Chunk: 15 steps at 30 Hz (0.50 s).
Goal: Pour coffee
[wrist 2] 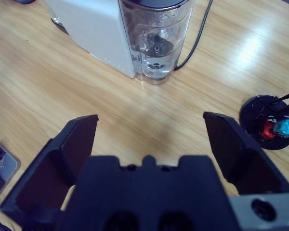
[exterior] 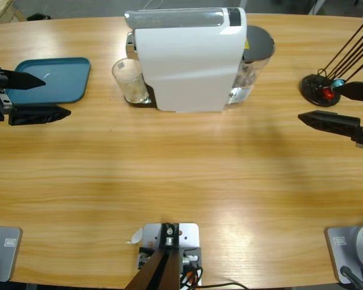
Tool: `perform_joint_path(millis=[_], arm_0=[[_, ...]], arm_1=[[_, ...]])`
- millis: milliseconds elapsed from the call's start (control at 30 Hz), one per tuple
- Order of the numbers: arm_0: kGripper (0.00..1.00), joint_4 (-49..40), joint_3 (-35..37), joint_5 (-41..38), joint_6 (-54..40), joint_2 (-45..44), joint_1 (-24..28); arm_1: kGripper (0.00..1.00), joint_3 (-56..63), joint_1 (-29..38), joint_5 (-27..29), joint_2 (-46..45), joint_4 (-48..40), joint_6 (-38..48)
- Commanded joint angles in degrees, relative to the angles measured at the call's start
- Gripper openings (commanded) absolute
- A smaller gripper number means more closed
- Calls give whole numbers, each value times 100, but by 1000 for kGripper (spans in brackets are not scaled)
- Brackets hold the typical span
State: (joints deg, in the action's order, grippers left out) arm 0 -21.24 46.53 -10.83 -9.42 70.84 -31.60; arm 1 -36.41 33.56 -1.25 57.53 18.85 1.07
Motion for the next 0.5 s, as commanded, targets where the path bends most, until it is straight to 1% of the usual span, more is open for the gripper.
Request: perform_joint_path(millis=[33, 200, 333, 500], arm_0=[[1000, -4, 327, 90, 28, -214, 167], [1000, -20, 392, 90, 45, -193, 316], [1000, -29, 628, 76, 75, -219, 348], [1000, -126, 559, 72, 81, -233, 348]], arm_1=[[996, 214, 56, -42, 75, -66, 69], [991, 221, 56, -42, 66, -66, 69], [991, 229, 56, -42, 83, -89, 69], [991, 249, 61, -42, 126, -128, 69]])
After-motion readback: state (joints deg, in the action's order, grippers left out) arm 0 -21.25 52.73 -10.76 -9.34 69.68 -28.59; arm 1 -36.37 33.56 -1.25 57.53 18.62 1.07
